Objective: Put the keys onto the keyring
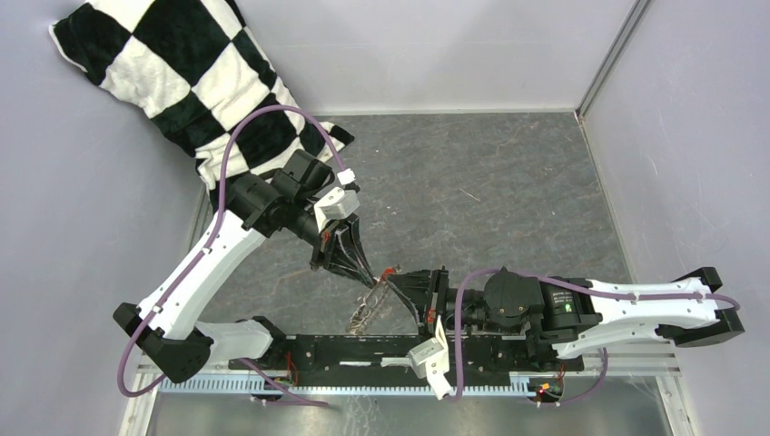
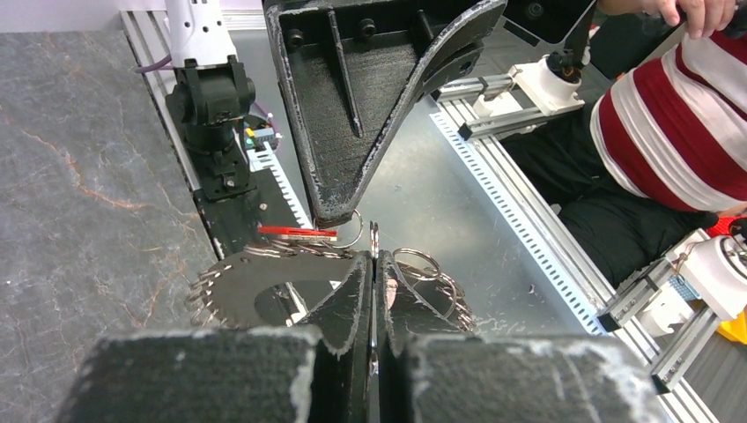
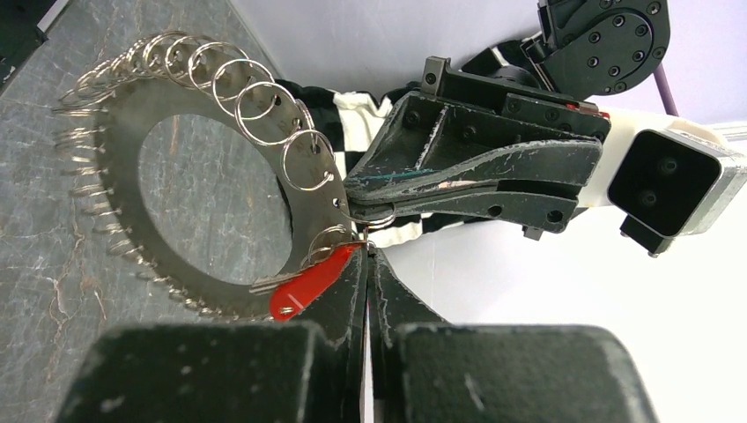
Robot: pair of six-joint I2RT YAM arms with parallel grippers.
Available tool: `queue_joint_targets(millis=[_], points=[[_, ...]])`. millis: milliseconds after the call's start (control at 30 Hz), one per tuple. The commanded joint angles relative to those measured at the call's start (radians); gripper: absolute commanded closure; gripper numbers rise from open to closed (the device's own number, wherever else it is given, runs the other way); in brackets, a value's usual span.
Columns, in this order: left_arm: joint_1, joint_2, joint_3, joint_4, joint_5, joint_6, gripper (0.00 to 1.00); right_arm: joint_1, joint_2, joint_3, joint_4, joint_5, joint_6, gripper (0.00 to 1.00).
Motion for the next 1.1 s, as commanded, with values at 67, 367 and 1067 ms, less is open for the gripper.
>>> queue_joint_targets(millis=[67,367,1067], points=[[0.014,-0.017,0.006,0.032,0.063,-0.039,0.98,0.005,-0.007,0.01,0.021,-0.019,-0.011,0.99],[0.032,-0.017,-0.004,0.031,0.08,-0.049,0.98,0.005,-0.016,-0.007,0.037,-0.036,-0.014,0.99],[0.036,-0.024,-0.014,0.06,0.06,-0.087,0.98,0.005,-0.025,-0.047,0.12,-0.012,-0.004,0.99]])
